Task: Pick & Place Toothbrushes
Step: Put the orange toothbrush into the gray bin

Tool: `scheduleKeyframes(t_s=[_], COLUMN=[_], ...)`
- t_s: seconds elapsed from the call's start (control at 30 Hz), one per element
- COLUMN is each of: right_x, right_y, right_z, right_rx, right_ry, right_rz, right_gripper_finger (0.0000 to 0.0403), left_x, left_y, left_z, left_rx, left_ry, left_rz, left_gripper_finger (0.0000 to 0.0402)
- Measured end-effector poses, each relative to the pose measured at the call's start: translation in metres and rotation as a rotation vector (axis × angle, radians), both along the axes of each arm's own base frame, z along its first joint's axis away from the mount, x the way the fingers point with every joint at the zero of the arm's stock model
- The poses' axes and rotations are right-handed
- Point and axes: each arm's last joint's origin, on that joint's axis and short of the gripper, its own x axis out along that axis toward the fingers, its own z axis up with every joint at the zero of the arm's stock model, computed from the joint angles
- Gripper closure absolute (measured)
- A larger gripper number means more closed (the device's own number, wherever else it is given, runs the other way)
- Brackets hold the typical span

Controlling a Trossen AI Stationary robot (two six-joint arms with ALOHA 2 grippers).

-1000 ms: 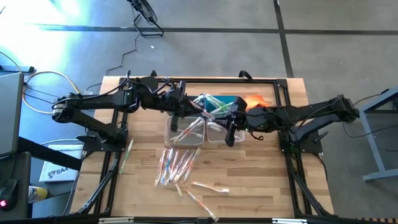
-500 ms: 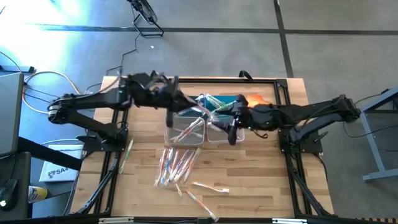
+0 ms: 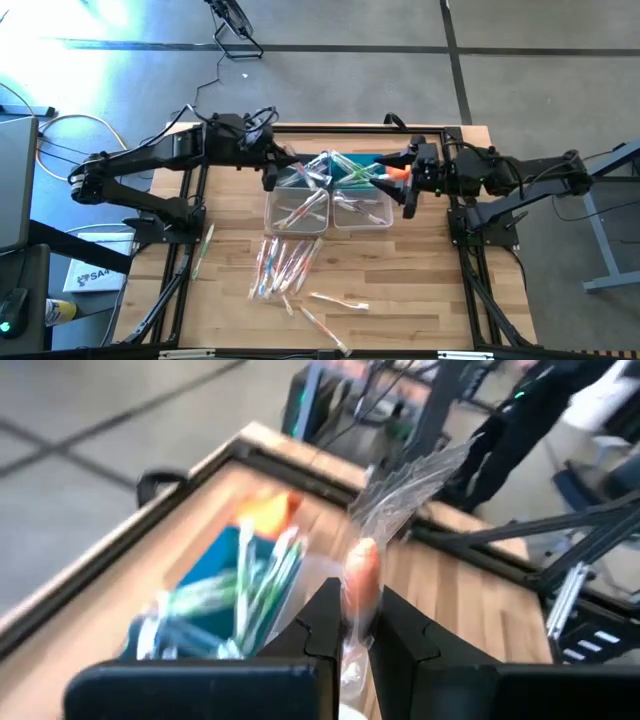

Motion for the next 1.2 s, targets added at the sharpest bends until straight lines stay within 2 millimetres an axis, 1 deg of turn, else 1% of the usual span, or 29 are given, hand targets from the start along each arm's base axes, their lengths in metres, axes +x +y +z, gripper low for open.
scheduleKeyframes(t_s=[0.1, 0.2, 0.43, 0.83, 0.97, 1.03, 1.1, 1.2], right_x=[-0.002, -0.003, -0.003, -0.003, -0.003, -0.003, -0.003, -0.003], right_y=[0.0, 0.0, -0.001, -0.001, -0.001, -0.001, -0.001, -0.002], right_z=[0.001, 0.0, -0.004, -0.004, -0.004, -0.004, -0.003, -0.004], right_rx=[0.0, -0.001, -0.003, -0.002, -0.002, -0.002, -0.003, -0.006], right_ry=[0.0, 0.006, 0.048, 0.044, 0.044, 0.044, 0.043, 0.043], right_rz=[0.001, 0.001, 0.0, -0.003, -0.004, -0.005, -0.014, -0.039], right_gripper_finger=[0.0137, 0.0137, 0.0137, 0.0137, 0.0137, 0.0137, 0.0137, 0.0137], left_x=[0.001, 0.0, -0.004, -0.004, -0.022, -0.03, -0.038, -0.053], left_y=[0.0, -0.001, -0.002, -0.002, -0.005, -0.01, -0.017, -0.025], left_z=[-0.004, -0.005, -0.016, -0.017, -0.016, -0.017, -0.023, -0.04], left_rx=[-0.031, -0.035, -0.091, -0.036, -0.042, -0.041, -0.049, -0.074], left_ry=[0.03, 0.037, 0.159, 0.175, 0.225, 0.238, 0.213, 0.129], left_rz=[0.003, -0.007, -0.028, 0.017, 0.032, 0.044, 0.053, 0.07], left_gripper_finger=[0.038, 0.038, 0.038, 0.038, 0.038, 0.038, 0.038, 0.038])
